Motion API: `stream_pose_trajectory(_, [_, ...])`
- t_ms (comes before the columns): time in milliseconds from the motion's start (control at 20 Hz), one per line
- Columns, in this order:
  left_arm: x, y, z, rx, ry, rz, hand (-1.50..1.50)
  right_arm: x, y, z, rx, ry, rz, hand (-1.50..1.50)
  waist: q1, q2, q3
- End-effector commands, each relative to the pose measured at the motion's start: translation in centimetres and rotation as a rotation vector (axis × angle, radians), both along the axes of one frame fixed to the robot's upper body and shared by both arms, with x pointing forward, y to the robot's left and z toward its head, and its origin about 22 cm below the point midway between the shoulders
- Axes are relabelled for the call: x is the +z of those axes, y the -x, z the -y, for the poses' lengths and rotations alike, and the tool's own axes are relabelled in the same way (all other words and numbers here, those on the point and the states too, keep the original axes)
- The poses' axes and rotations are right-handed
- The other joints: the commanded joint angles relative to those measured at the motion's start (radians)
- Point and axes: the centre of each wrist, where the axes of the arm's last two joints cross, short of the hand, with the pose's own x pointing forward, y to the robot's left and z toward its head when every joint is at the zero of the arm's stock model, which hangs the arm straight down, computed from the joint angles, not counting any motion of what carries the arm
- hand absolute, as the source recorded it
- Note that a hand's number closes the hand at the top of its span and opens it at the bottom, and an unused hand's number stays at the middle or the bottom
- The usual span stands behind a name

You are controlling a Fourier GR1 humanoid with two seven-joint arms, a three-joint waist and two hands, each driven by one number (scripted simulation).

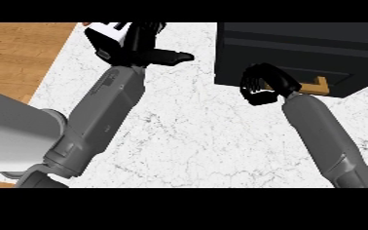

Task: Pick up the cup, place it into the drawer and close the drawer

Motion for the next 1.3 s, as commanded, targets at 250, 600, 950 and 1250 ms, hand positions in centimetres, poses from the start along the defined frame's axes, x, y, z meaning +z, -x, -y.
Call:
stream_pose_trajectory(250, [-0.7, 0.7, -3.1, -0.044, -0.011, -0.006, -1.5, 6.6, -4.3, 4.0, -0.187, -0.088, 0.13, 1.5, 0.063, 0.018, 0.001])
stream_pose_trajectory(600, [-1.2, 1.1, -3.5, -0.073, -0.009, 0.003, -1.5, 9.8, -4.9, 5.4, -0.206, -0.149, 0.155, 1.5, 0.085, 0.026, -0.001])
stream_pose_trajectory(950, [-1.6, 1.4, -4.1, -0.096, 0.005, 0.001, -1.5, 10.4, -4.4, 7.0, -0.193, -0.184, 0.151, 1.5, 0.103, 0.032, -0.002])
stream_pose_trajectory(1250, [-2.3, 1.8, -4.6, -0.098, 0.018, -0.007, -1.5, 10.5, -3.9, 7.8, -0.189, -0.22, 0.142, 1.5, 0.103, 0.038, -0.002])
